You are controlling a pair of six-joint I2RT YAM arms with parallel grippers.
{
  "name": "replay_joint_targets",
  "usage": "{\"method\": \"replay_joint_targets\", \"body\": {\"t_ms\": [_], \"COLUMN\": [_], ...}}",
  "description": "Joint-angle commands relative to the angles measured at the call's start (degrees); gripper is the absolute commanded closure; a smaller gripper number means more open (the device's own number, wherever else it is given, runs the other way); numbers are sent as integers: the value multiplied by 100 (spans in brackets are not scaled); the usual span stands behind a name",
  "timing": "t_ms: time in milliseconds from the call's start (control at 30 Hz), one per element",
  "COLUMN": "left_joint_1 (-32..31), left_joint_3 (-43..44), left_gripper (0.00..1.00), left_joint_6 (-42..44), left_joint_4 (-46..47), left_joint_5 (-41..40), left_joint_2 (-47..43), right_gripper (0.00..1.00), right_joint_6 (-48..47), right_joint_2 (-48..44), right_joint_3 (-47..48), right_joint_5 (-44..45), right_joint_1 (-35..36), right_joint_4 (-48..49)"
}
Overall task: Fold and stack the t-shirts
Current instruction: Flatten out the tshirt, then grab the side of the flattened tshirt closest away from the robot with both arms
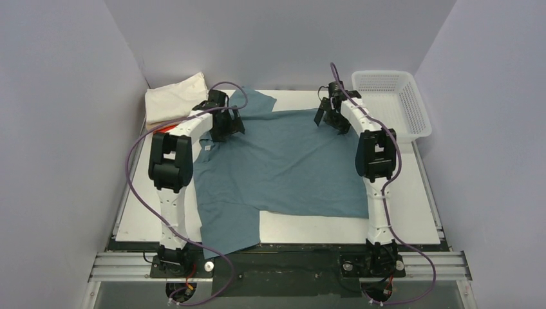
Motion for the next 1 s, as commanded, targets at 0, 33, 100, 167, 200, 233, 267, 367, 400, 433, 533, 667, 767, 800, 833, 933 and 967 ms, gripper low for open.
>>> {"method": "replay_joint_targets", "body": {"t_ms": [0,33,100,167,200,233,267,367,400,433,533,667,767,800,833,933,967], "left_joint_1": [-244,-385,-666,-928,-1119,-1222,-1458,-2082,-2407,-2561,-3167,-3690,-3993,-4043,-4057,-4070,-4068], "left_joint_3": [-289,-398,-888,-1605,-2117,-2397,-2904,-3787,-4163,-4330,-5175,-5944,-6479,-6587,-6815,-7141,-7212], "left_gripper": [5,5,4,4,4,4,4,4,4,5,7,16,19,22,23,29,31], "left_joint_6": [117,53,-203,-536,-647,-896,-1051,-1813,-2015,-2385,-3136,-4192,-4609,-4709,-4729,-4843,-4866], "left_joint_4": [-810,-937,-1333,-1735,-1813,-2003,-2127,-2851,-3061,-3409,-3984,-4315,-4040,-3928,-3641,-3140,-3000], "left_joint_5": [-598,-1026,-1679,-2000,-2039,-2096,-2140,-2315,-2354,-2366,-2131,-1543,-1215,-1075,-1001,-820,-833], "left_joint_2": [-1291,-1512,-2186,-2901,-3388,-3633,-4122,-5061,-5508,-5907,-6610,-7244,-7469,-7475,-7460,-7360,-7286], "right_gripper": [11,11,10,10,9,9,9,9,9,9,8,8,8,8,8,8,8], "right_joint_6": [-333,-358,-361,-304,-232,-190,-105,89,186,231,462,482,449,439,440,453,464], "right_joint_2": [-1297,-1696,-2309,-2965,-3170,-3591,-3999,-4901,-5357,-5571,-6450,-7040,-7286,-7377,-7424,-7613,-7648], "right_joint_3": [-544,-856,-1473,-2201,-2476,-3007,-3309,-4813,-5426,-5701,-6799,-7535,-7831,-7927,-7971,-8148,-8178], "right_joint_5": [49,105,311,623,678,736,752,898,943,1013,1135,1158,1270,1296,1339,1288,1274], "right_joint_1": [352,396,516,631,705,739,789,927,947,975,991,1001,987,972,953,872,822], "right_joint_4": [-212,-207,-134,-19,77,118,230,453,578,632,739,709,647,609,586,516,488]}}
